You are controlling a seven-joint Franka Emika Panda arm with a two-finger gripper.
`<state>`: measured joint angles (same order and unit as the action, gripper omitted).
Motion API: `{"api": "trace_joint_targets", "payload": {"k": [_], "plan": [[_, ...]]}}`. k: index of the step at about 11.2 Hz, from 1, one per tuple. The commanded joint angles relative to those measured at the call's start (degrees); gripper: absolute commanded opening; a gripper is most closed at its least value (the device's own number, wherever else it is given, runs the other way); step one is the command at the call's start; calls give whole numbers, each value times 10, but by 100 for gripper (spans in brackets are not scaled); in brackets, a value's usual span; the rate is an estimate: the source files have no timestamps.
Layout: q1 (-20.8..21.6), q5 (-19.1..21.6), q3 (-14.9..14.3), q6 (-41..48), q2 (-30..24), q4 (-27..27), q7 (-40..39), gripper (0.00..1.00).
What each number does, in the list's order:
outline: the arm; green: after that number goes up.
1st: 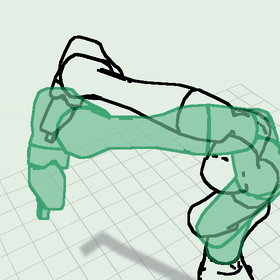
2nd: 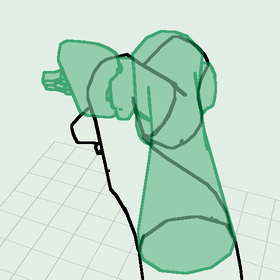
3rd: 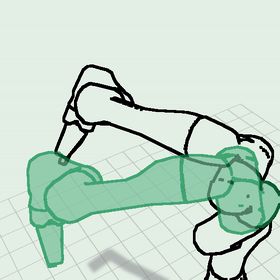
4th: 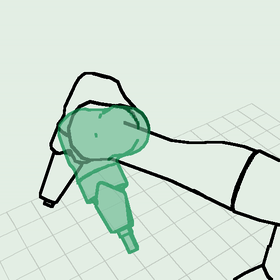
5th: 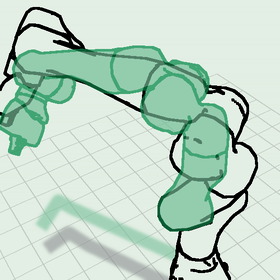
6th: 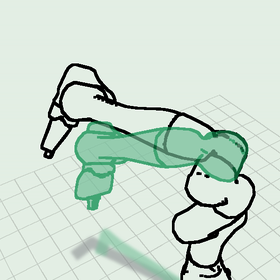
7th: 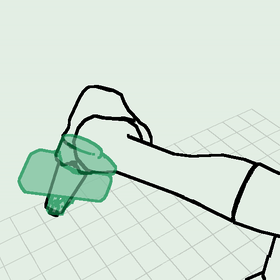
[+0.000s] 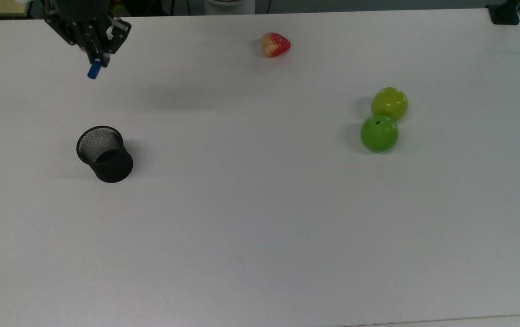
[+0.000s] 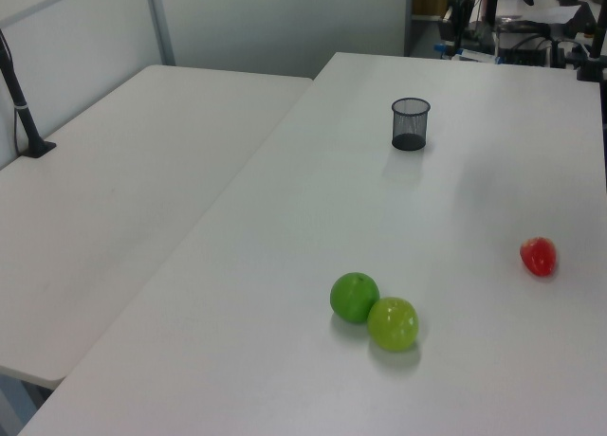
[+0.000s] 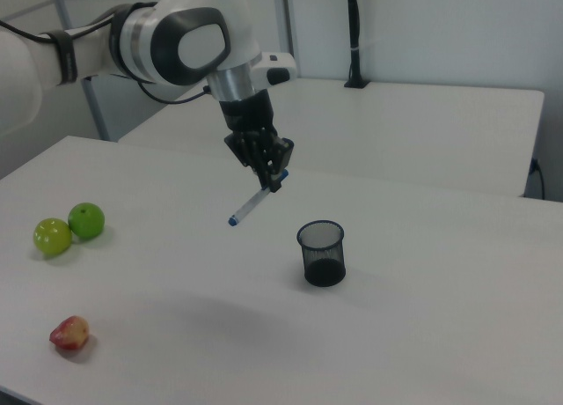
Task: Place marker
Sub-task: 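Carry the marker over the black mesh pen cup, then lower the marker into the pen cup and open the gripper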
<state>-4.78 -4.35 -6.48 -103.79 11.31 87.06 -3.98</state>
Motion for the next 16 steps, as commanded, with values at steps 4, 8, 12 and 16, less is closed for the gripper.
{"api": "trace_joint_targets", "payload": {"k": [4, 8, 12, 16], "plan": [[-28, 23, -2, -226, 24, 28, -13, 9], [-30, 24, -1, -385, 27, 103, -7, 10], [-23, 25, 2, -533, 65, 138, 43, 10], [-15, 25, 2, -595, 107, 141, 57, 10]]}}
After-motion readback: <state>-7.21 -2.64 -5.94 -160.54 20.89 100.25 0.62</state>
